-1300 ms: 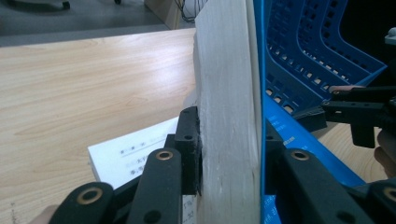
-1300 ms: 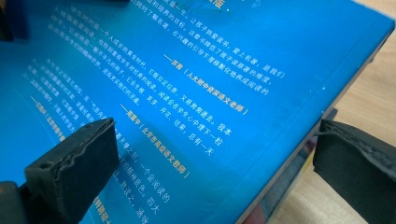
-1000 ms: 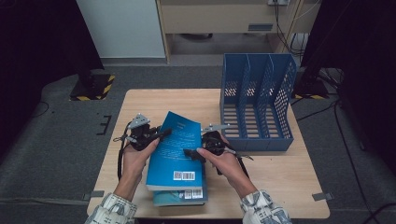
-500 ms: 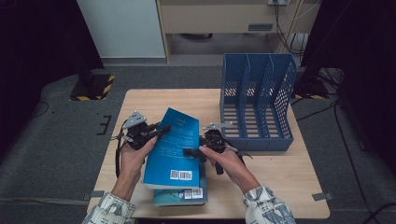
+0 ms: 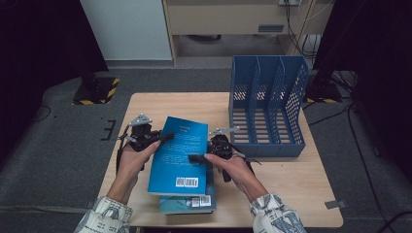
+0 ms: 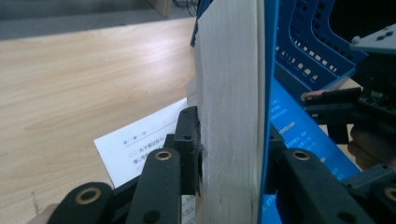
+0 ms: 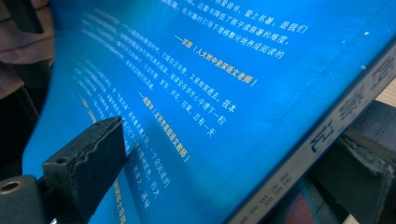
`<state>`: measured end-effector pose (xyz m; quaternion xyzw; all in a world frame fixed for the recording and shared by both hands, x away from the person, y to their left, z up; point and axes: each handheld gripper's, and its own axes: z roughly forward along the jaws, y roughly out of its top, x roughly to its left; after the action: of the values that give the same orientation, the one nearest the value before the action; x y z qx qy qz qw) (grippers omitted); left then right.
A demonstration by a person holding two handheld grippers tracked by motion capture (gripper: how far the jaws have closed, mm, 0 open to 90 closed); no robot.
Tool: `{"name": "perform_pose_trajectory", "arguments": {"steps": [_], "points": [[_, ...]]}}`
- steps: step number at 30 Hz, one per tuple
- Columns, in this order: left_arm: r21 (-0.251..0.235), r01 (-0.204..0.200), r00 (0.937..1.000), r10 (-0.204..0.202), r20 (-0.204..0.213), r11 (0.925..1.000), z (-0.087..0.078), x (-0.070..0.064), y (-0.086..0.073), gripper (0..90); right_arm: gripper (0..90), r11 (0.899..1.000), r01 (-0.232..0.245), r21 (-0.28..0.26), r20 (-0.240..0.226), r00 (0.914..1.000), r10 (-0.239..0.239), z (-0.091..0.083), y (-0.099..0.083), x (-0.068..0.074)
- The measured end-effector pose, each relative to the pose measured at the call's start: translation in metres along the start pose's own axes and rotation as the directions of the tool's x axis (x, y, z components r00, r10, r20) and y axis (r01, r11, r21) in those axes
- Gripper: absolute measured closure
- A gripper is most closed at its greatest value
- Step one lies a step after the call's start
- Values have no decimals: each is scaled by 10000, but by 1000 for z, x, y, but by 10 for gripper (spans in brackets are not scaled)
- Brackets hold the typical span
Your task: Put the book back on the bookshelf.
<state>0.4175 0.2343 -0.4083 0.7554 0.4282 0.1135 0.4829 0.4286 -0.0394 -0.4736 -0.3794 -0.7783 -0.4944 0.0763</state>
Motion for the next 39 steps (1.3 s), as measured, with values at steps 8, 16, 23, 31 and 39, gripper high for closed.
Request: {"name": "perform_pose_trajectory", "arguments": {"steps": [8, 16, 23, 31, 39], "points": [[549, 350, 9993, -343, -145, 9979, 8, 16, -11, 539, 59, 9999, 80, 105, 277, 9996, -83, 2, 1, 3], [713, 822, 9963, -803, -293, 9941, 9, 29, -31, 358, 72, 9994, 268, 216, 657, 9974, -282, 3, 1, 7], [519, 1209, 9925, -1198, -236, 9913, 11, 34, -37, 345, 71, 9989, 349, 301, 826, 9959, -373, 4, 1, 9], [221, 1392, 9881, -1374, -688, 9900, 4, 36, -44, 178, 71, 9991, 390, 151, 979, 9944, -403, 5, -1, 11], [502, 1308, 9912, -1295, -287, 9901, -14, 30, -51, 135, 71, 9990, 429, 80, 1042, 9936, -435, 5, -2, 12]]}}
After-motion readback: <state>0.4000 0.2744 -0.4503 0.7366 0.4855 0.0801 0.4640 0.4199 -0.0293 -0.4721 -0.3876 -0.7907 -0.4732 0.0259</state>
